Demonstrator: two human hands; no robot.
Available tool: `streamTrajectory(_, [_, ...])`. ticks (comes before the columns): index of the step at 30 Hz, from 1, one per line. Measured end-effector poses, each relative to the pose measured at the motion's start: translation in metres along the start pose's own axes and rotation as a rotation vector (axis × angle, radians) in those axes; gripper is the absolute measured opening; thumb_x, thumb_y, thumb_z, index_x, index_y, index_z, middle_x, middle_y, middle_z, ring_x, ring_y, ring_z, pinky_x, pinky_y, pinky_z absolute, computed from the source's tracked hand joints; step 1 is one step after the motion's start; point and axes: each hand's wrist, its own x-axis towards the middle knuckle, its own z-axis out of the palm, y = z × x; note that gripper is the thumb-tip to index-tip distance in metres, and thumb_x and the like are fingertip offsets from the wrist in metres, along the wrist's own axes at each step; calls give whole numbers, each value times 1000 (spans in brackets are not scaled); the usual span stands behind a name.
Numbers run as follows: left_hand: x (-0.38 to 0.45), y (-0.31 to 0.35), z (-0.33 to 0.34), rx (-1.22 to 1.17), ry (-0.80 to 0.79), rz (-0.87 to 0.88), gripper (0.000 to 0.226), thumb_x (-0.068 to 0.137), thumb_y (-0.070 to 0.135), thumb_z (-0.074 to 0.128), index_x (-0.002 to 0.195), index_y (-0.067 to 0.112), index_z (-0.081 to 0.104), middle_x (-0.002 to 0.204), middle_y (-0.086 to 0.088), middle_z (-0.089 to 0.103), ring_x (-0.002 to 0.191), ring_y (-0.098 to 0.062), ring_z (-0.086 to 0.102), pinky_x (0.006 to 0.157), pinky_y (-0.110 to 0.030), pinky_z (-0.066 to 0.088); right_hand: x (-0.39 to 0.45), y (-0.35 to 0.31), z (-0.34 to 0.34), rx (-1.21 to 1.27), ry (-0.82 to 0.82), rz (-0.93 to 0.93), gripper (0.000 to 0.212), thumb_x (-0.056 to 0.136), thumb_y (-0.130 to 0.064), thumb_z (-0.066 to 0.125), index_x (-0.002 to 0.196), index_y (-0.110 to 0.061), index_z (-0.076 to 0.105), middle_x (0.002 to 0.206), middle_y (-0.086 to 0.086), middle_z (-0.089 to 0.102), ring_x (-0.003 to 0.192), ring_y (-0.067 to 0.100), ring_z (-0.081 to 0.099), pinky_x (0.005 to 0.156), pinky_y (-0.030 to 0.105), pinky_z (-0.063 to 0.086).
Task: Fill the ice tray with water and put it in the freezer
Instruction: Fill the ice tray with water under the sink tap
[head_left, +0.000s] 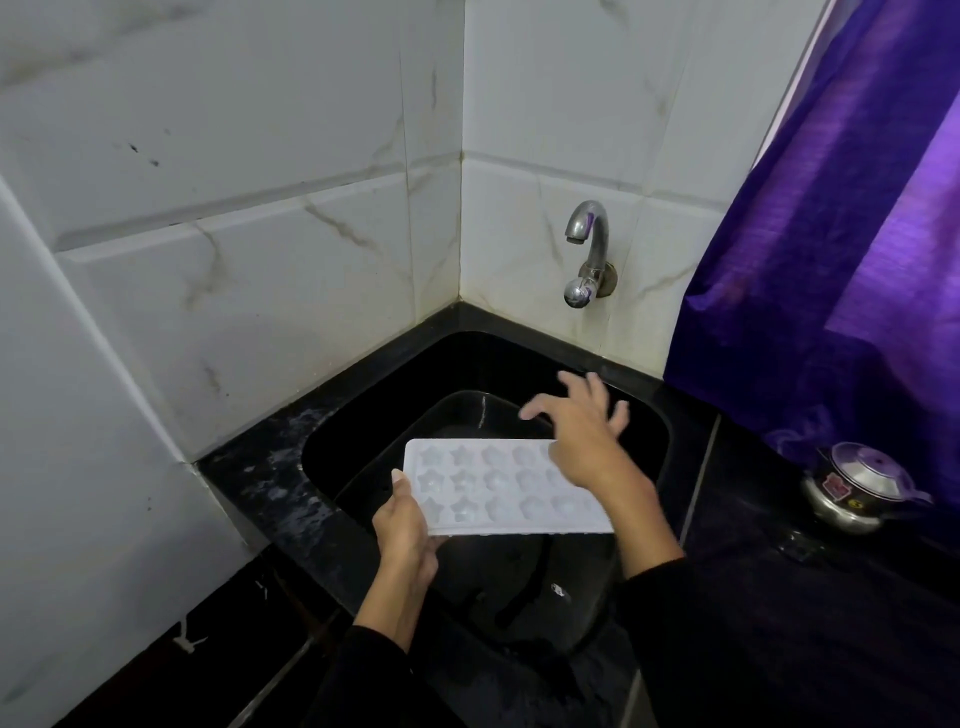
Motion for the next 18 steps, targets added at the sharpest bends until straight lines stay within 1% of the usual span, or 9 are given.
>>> streamTrajectory(2, [0, 3, 0, -7, -1, 6, 37, 100, 44, 39, 91, 14, 59, 95, -10, 68, 87, -28, 66, 76, -47, 54, -5, 28, -7, 47, 9, 105, 65, 79, 20, 47, 115, -32, 60, 159, 6, 12, 149, 26, -9, 115, 58, -8])
streamTrajectory(4, [1, 4, 1, -13, -3, 10, 36, 100, 43, 39, 91, 14, 58, 94, -10, 67, 85, -27, 66, 76, -47, 54, -13, 50, -3, 40, -9, 197, 58, 81, 18, 49, 110, -30, 62, 157, 6, 17, 149, 26, -7, 115, 59, -7])
streamTrajectory(7, [1, 5, 3, -13, 1, 4, 36, 100, 42, 40, 89, 13, 57, 92, -10, 67, 82, -27, 65, 76, -46, 53, -23, 64, 13, -17, -55, 303, 56, 84, 16, 50, 116, -28, 62, 157, 8, 16, 149, 29, -8, 115, 62, -7])
streamTrajectory(11, [2, 3, 2, 5, 12, 12, 36, 100, 43, 40, 88, 14, 57, 91, -9, 66, 81, -26, 65, 76, -46, 53, -29, 61, 27, -58, -87, 319, 61, 82, 19, 48, 124, -24, 60, 159, 11, 11, 148, 32, -10, 114, 63, -8])
streamTrajectory(14, [3, 2, 1, 4, 10, -2, 36, 100, 43, 39, 88, 14, 56, 91, -9, 66, 80, -25, 65, 76, -47, 53, -32, 57, 31, -71, -62, 305, 62, 81, 20, 48, 124, -23, 60, 158, 12, 12, 148, 32, -10, 114, 64, -8])
streamTrajectory(18, [1, 2, 1, 9, 6, -5, 37, 100, 43, 38, 91, 13, 57, 93, -10, 67, 83, -27, 65, 79, -48, 54, -35, 54, 36, -84, -88, 256, 70, 78, 24, 44, 122, -28, 62, 160, 14, 4, 147, 35, -16, 113, 64, -10])
